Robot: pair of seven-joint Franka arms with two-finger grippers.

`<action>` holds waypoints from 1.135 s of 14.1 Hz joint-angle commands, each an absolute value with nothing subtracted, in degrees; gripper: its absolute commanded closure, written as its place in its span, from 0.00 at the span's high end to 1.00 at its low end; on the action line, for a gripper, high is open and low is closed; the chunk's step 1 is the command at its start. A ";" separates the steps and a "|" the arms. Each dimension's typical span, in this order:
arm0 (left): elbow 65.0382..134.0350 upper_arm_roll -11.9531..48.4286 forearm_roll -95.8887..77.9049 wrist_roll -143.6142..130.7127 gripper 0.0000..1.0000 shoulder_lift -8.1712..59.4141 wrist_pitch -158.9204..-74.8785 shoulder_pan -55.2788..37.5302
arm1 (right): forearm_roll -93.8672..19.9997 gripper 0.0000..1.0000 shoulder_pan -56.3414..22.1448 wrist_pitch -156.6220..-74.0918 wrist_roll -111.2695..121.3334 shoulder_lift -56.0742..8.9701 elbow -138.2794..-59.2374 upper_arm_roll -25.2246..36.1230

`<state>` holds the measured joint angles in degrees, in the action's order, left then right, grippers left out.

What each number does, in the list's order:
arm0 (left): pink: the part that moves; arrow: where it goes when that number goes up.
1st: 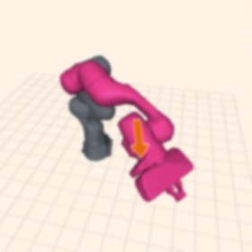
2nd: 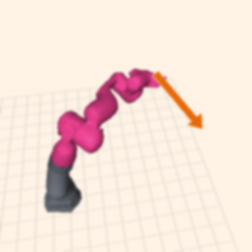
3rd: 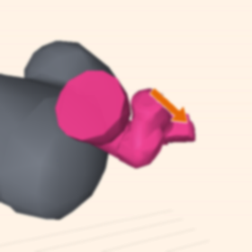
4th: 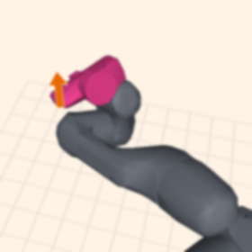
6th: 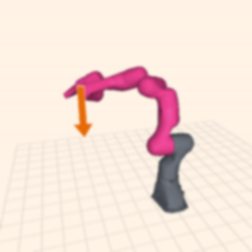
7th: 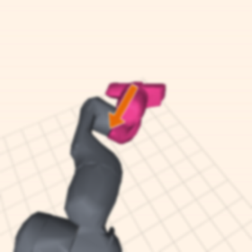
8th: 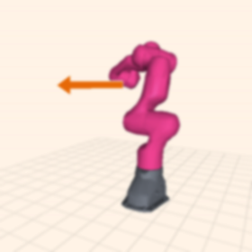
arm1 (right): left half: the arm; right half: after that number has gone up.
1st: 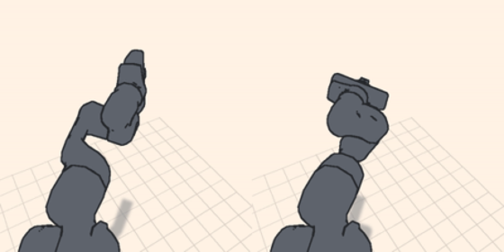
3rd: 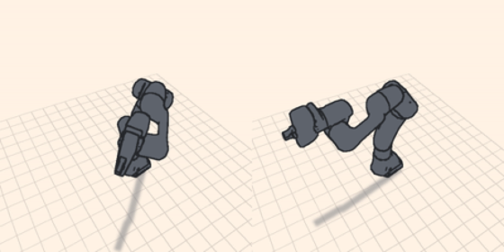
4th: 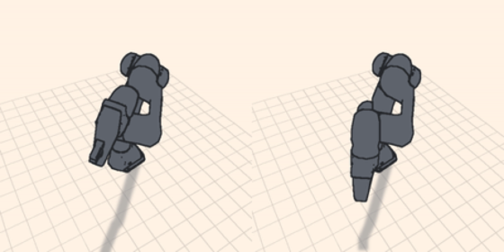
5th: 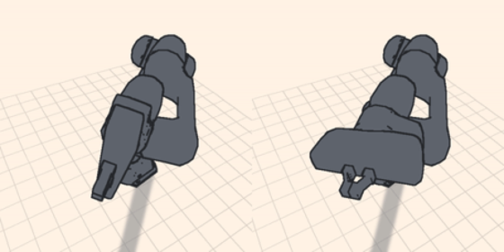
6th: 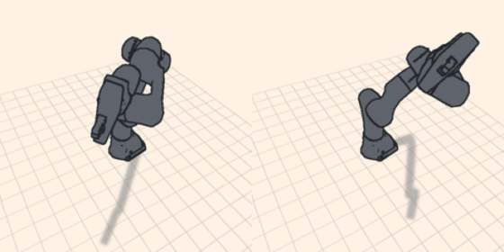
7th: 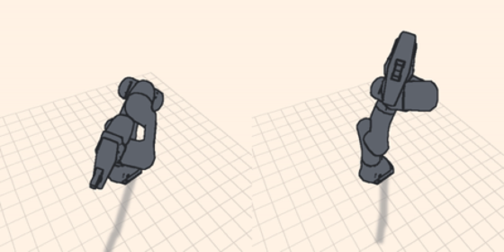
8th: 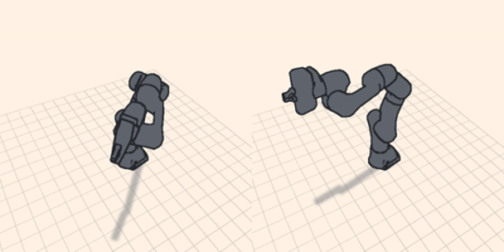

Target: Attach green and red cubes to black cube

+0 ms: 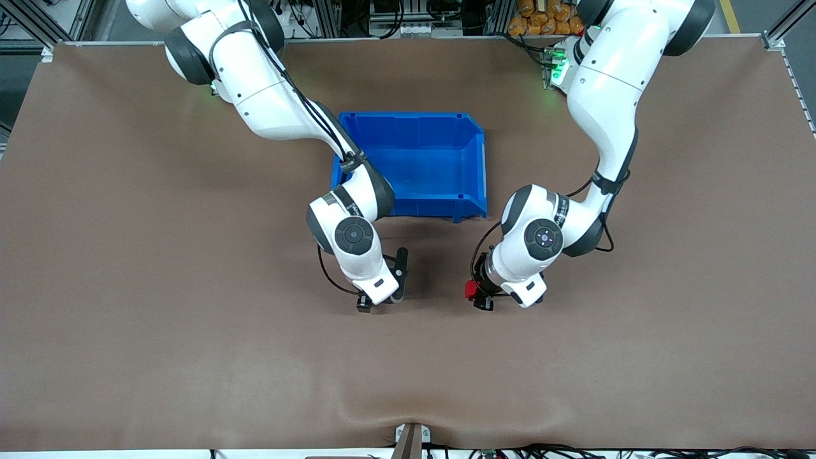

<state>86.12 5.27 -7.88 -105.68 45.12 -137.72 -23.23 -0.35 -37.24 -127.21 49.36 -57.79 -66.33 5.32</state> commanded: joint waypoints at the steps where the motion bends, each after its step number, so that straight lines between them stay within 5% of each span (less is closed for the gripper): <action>1: 87.10 5.36 -8.88 -106.70 0.00 43.42 -136.23 -22.94 | -0.44 1.00 -36.74 -125.43 48.43 -56.61 -65.56 5.71; 6: 77.20 5.27 -10.99 -106.61 0.00 48.85 -136.23 -25.13 | -0.35 1.00 -35.42 -118.24 47.55 -50.73 -66.71 6.32; 12: 65.22 5.54 -11.25 -109.95 0.00 57.30 -139.47 -30.23 | -0.53 1.00 -34.81 -105.57 39.82 -40.89 -66.80 15.45; 16: 59.52 4.93 -11.25 -110.47 0.00 62.91 -141.68 -33.47 | -0.70 1.00 -27.63 -100.21 39.20 -33.60 -67.67 17.75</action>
